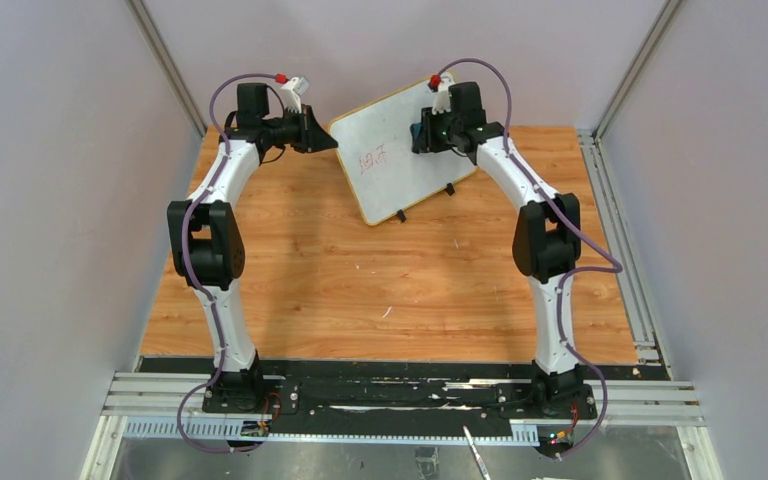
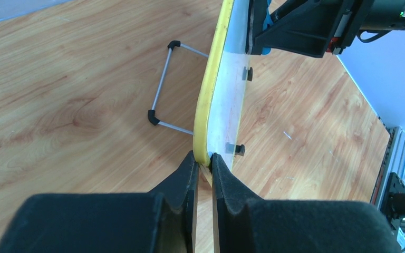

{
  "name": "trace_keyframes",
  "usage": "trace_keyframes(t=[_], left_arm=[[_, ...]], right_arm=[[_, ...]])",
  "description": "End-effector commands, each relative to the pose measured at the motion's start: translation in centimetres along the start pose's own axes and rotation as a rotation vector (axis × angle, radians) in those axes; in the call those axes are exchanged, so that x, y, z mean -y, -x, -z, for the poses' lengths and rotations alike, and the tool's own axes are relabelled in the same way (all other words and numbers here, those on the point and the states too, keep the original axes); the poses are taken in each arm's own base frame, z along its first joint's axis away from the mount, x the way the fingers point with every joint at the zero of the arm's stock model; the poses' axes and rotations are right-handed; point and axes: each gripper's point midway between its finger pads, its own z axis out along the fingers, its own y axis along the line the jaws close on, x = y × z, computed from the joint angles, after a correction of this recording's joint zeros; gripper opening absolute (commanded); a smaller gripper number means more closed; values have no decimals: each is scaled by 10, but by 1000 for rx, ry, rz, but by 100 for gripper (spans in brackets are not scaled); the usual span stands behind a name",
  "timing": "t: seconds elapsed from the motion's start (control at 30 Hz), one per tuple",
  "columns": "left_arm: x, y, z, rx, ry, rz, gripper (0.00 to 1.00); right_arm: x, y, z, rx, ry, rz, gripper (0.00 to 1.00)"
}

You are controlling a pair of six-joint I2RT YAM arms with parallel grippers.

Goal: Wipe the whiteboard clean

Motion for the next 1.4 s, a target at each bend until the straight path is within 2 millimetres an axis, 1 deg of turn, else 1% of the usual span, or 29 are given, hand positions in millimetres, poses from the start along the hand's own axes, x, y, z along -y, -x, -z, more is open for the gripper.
trace_keyframes(t=[0.0,0.07,0.2,0.3,0.4,0.47,0.57,0.87,0.97,1.03,1.17,1.27,1.37], left_arm=[[14,-15,-8,-58,-29,-14,0],[14,-16,-8,-60,-30,-13,0],[14,-17,-8,-62,-28,-15,0],[15,-17,-8,-62,-29,-16,0],[14,-16,-8,-61,-29,-15,0],[15,-16,-8,-61,-30,-16,0],[15,-16,-7,-63,-29,-20,0],[16,-16,-6,-64,-24,-25,0],[16,-16,-6,-63,-23,-24,0],[16,-15,-6,-63,-23,-24,0],[17,-15,-5,-66,-23,-28,0],[17,-15,-5,-68,-21,-27,0],[16,-15,-5,-68,-22,-27,0]], right_arm=[[-64,5,-11,9,132,58,0],[-75,4,-11,8,155,65,1],[-92,-2,-12,-7,197,68,1],[-109,-8,-13,-17,228,88,1],[-111,-14,-15,-28,224,94,1],[-104,-16,-16,-34,203,98,1],[-87,-18,-16,-40,164,91,1],[-9,-20,-2,-48,17,23,1],[10,-22,4,-52,-20,11,1],[19,-24,7,-56,-39,3,1],[26,-31,8,-67,-56,-2,1],[18,-30,7,-55,-32,-20,1],[1,-29,4,-39,-9,-6,1]])
